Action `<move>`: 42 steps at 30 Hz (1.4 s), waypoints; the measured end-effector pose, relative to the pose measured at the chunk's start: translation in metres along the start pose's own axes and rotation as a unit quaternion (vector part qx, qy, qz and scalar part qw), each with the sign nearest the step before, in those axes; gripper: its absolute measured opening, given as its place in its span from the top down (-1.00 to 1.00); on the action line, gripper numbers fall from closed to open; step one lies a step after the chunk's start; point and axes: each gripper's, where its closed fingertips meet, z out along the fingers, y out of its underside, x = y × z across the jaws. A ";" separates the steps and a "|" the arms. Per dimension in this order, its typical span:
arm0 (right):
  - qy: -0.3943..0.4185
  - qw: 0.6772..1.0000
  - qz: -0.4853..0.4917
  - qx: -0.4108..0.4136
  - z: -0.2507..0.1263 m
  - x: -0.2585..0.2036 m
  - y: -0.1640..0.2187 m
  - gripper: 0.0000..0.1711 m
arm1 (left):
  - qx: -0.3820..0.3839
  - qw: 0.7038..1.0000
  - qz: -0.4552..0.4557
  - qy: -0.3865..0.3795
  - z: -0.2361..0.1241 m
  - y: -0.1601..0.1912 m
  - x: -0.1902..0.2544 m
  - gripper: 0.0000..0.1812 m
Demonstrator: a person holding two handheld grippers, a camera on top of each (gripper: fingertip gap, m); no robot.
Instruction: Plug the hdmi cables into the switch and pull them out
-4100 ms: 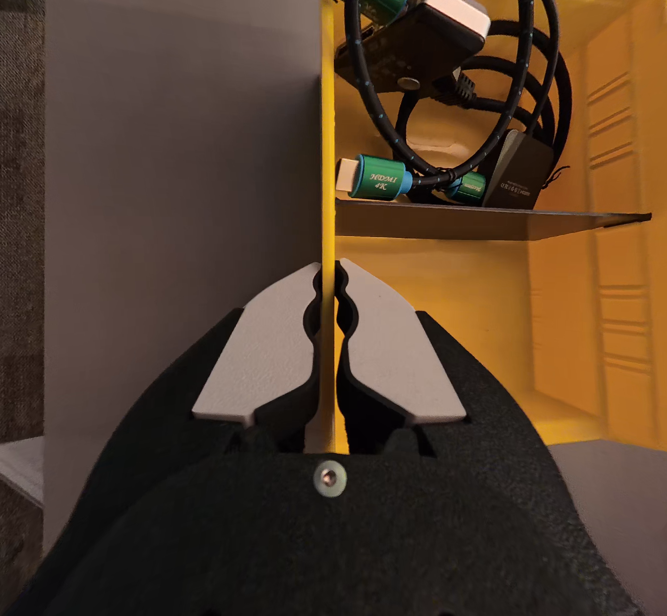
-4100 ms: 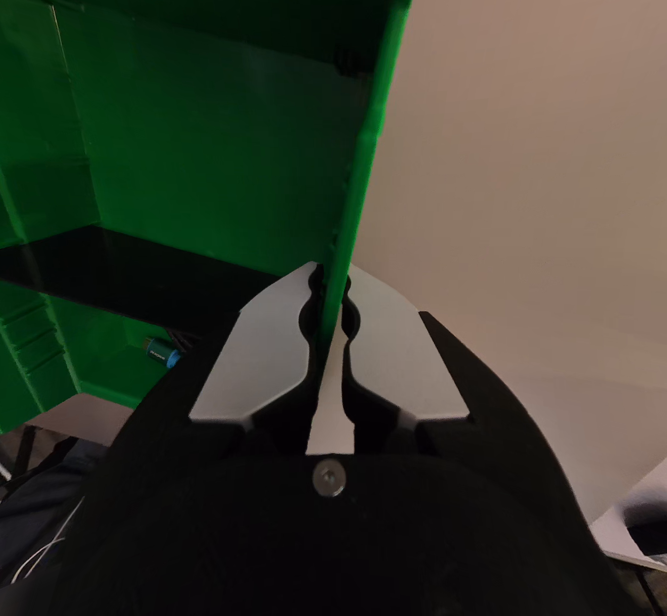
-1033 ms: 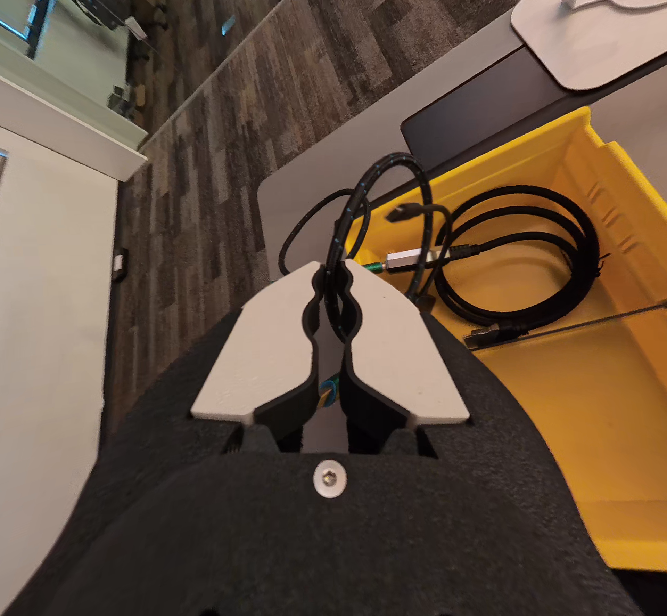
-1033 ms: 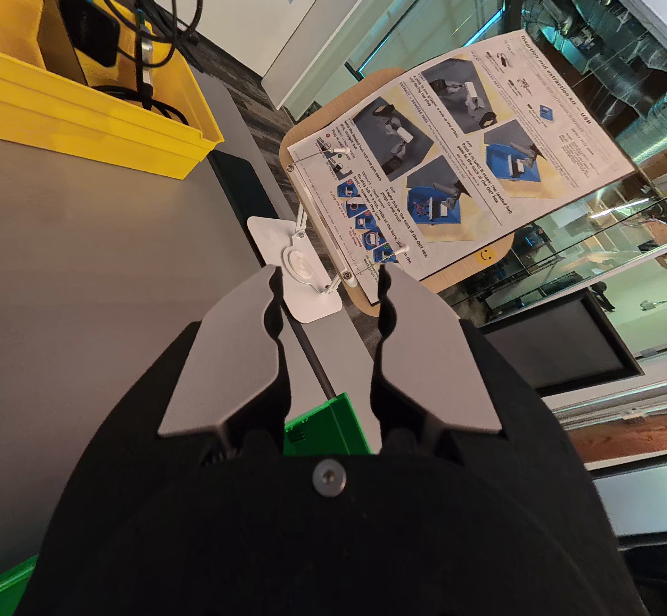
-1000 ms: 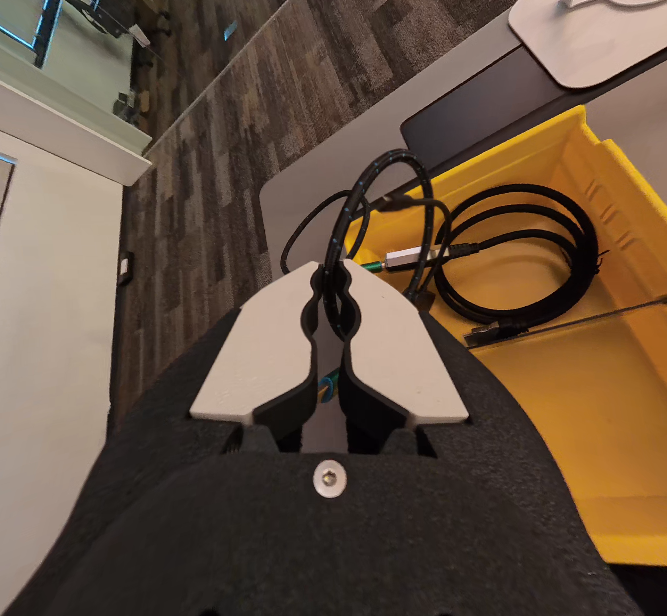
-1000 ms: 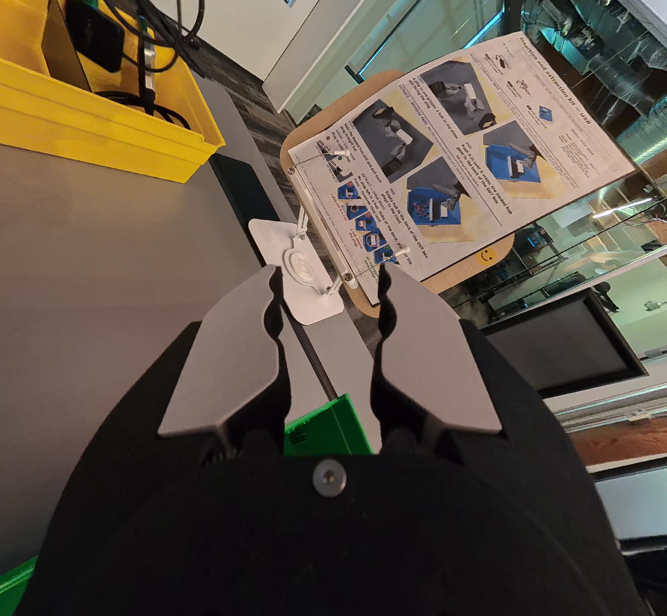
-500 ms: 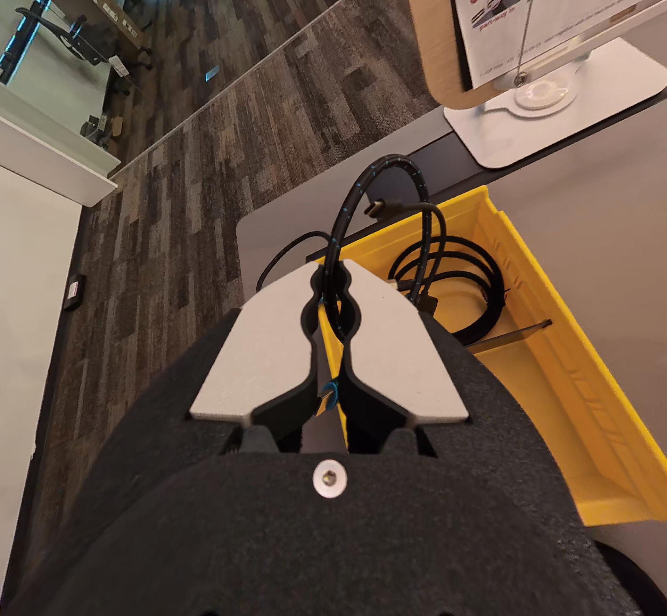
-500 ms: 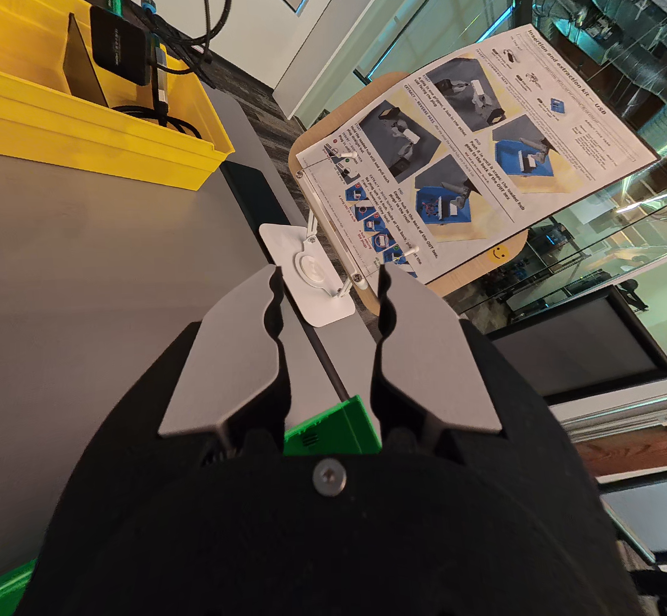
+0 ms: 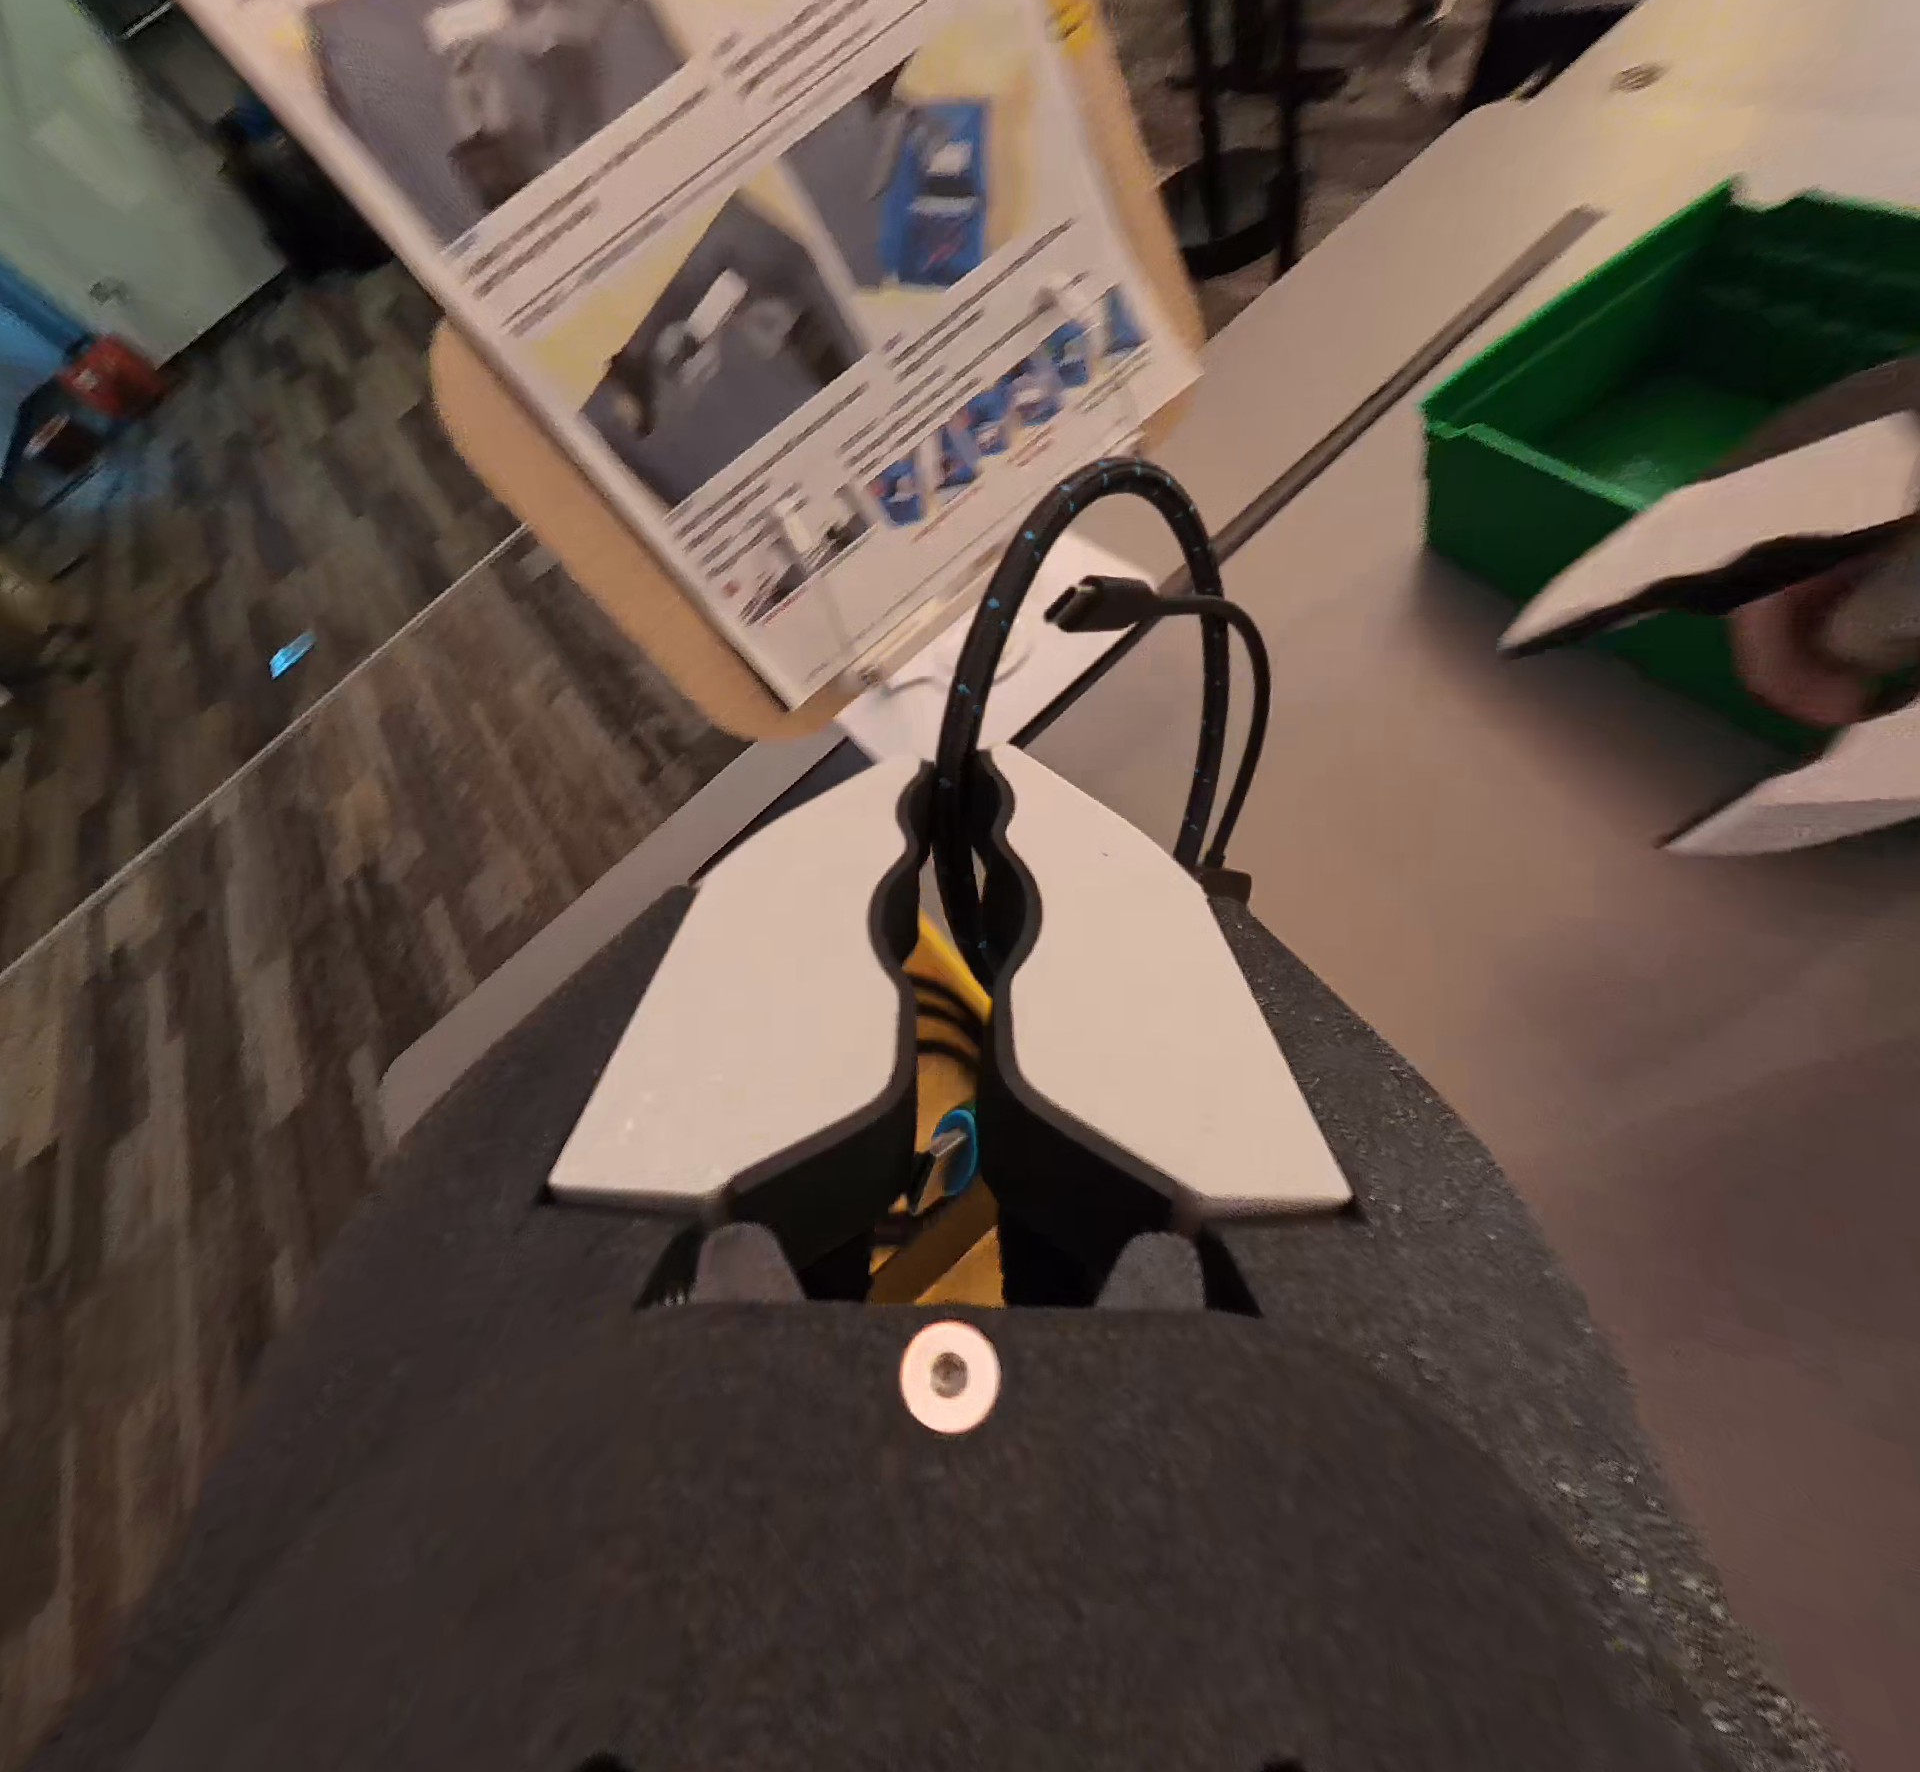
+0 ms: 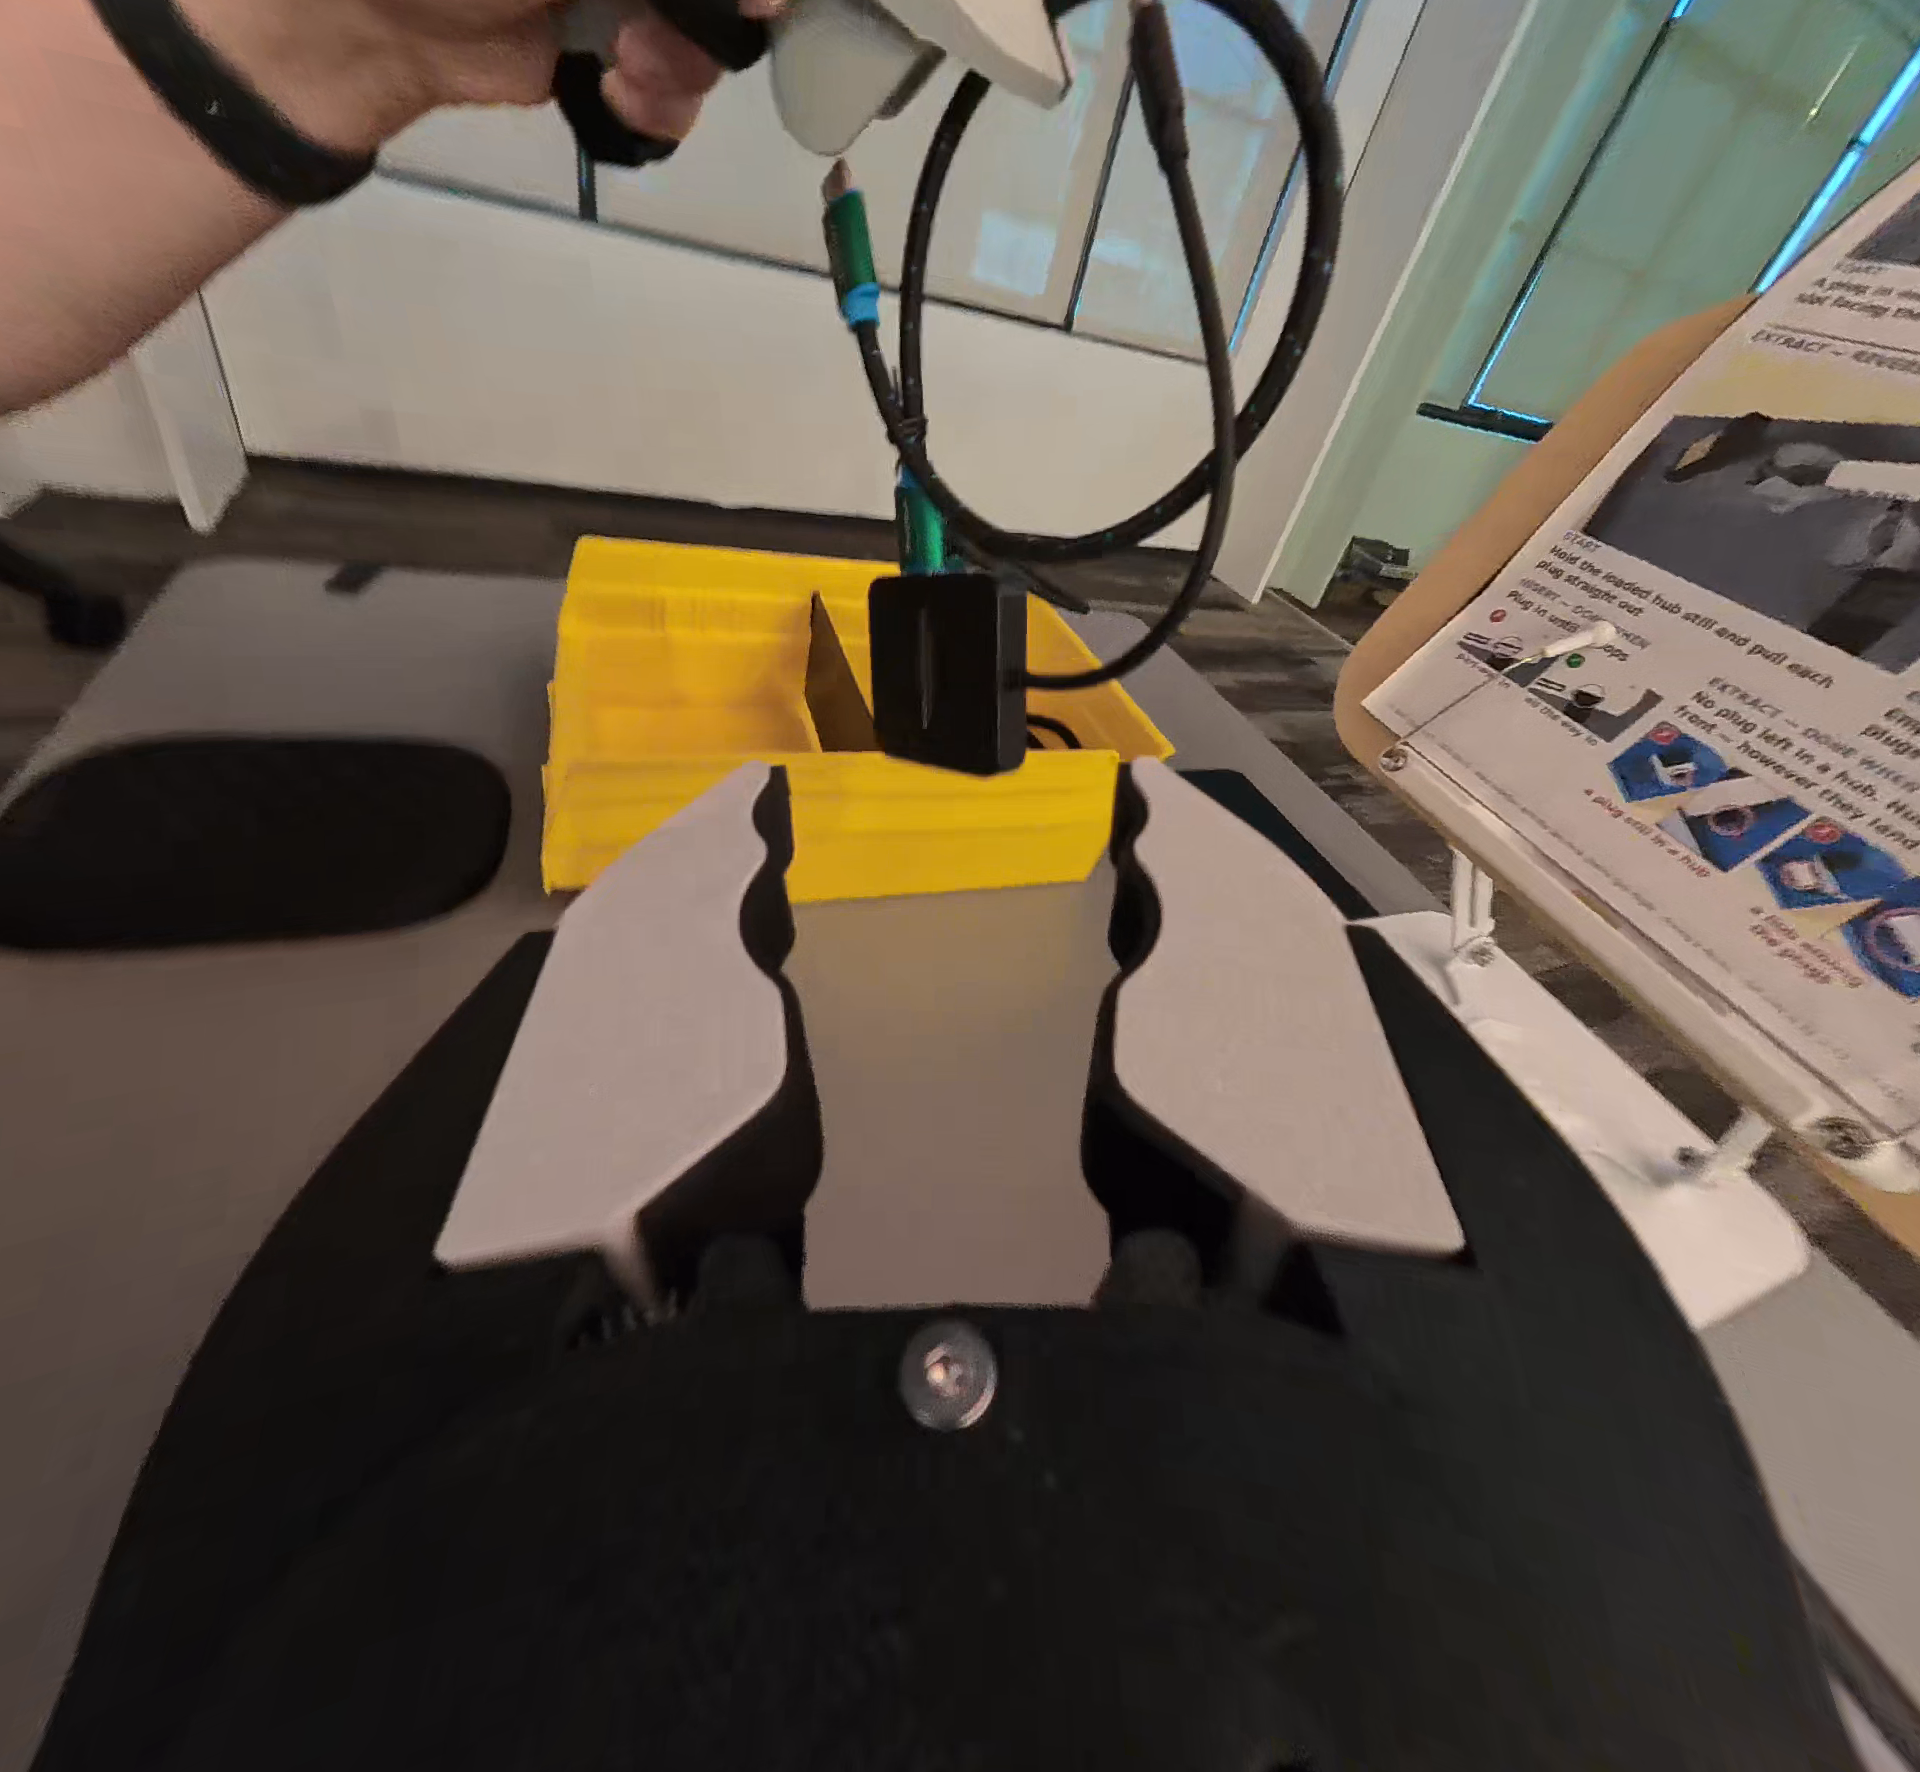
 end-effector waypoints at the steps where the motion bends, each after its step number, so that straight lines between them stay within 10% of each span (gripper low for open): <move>1: -0.001 1.000 0.016 0.008 0.002 0.000 0.001 0.29 | 0.010 1.000 0.003 0.016 -0.001 -0.008 0.013 0.93; 8: -0.098 0.990 0.103 0.003 0.015 -0.026 0.018 0.22 | 0.059 0.994 0.021 0.093 -0.007 -0.051 0.080 0.93; 10: -0.134 0.985 0.105 0.005 0.012 -0.034 0.016 0.84 | 0.065 0.991 0.028 0.110 -0.007 -0.058 0.092 0.93; 13: -0.171 0.974 0.150 0.020 0.007 -0.037 0.010 0.85 | 0.087 0.989 0.015 0.120 -0.008 -0.068 0.096 0.91; 19: -0.170 0.968 0.173 0.068 -0.004 -0.024 -0.003 0.84 | 0.180 0.978 -0.066 0.086 -0.035 -0.078 0.062 0.39; 33: -0.236 0.933 0.223 0.156 -0.018 -0.030 -0.029 0.85 | 0.217 0.914 -0.142 0.313 0.017 -0.002 0.169 0.41; 42: -0.232 0.937 0.231 0.123 -0.011 -0.026 -0.015 0.74 | 0.243 0.922 -0.076 0.293 0.034 -0.003 0.176 0.83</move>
